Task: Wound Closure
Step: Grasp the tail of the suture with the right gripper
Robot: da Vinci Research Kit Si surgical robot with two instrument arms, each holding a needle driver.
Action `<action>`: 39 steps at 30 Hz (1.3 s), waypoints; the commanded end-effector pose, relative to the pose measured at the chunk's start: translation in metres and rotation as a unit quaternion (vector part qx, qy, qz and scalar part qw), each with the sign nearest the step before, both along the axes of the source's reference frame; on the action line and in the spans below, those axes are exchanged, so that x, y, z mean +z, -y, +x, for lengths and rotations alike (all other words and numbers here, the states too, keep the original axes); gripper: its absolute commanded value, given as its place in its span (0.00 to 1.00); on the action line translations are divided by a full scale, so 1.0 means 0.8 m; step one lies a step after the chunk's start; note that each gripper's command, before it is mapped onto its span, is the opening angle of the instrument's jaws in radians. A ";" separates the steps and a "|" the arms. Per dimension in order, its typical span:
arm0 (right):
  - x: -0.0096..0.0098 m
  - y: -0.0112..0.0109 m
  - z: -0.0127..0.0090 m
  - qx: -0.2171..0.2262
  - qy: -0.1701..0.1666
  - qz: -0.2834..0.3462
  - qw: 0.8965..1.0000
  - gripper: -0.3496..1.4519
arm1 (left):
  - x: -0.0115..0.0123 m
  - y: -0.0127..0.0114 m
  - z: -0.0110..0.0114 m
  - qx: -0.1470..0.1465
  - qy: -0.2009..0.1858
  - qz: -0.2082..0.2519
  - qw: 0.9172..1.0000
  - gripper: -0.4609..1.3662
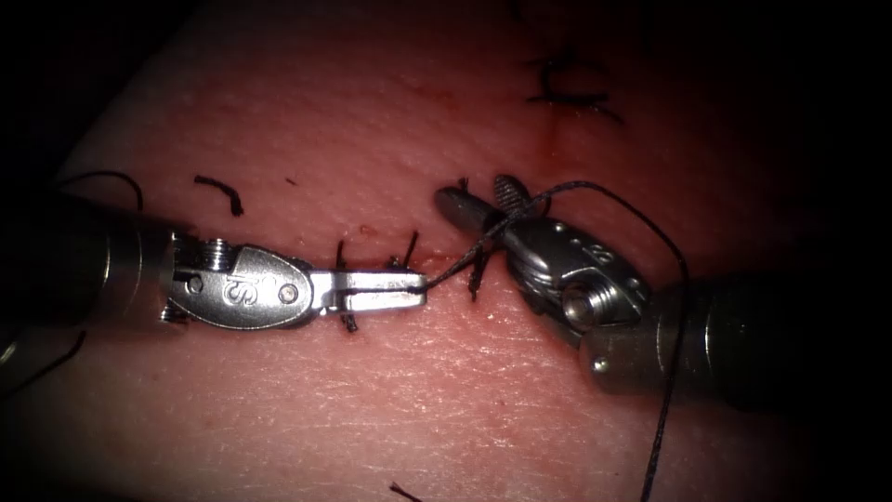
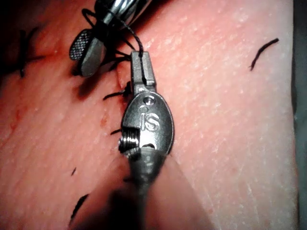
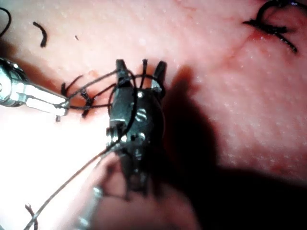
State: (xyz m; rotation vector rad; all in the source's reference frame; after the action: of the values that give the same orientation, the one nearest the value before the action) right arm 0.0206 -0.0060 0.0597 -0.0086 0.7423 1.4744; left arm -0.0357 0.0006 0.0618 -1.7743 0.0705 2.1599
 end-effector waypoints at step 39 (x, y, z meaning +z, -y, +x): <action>0.0007 -0.0007 0.0019 -0.006 -0.003 0.005 1.000 0.00 | 0.0015 -0.0010 0.0010 0.002 0.000 -0.003 1.000 0.06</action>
State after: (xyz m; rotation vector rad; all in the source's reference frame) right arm 0.0221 -0.0054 0.0602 0.0093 0.7428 1.4650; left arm -0.0348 0.0015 0.0630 -1.7798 0.0776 2.1645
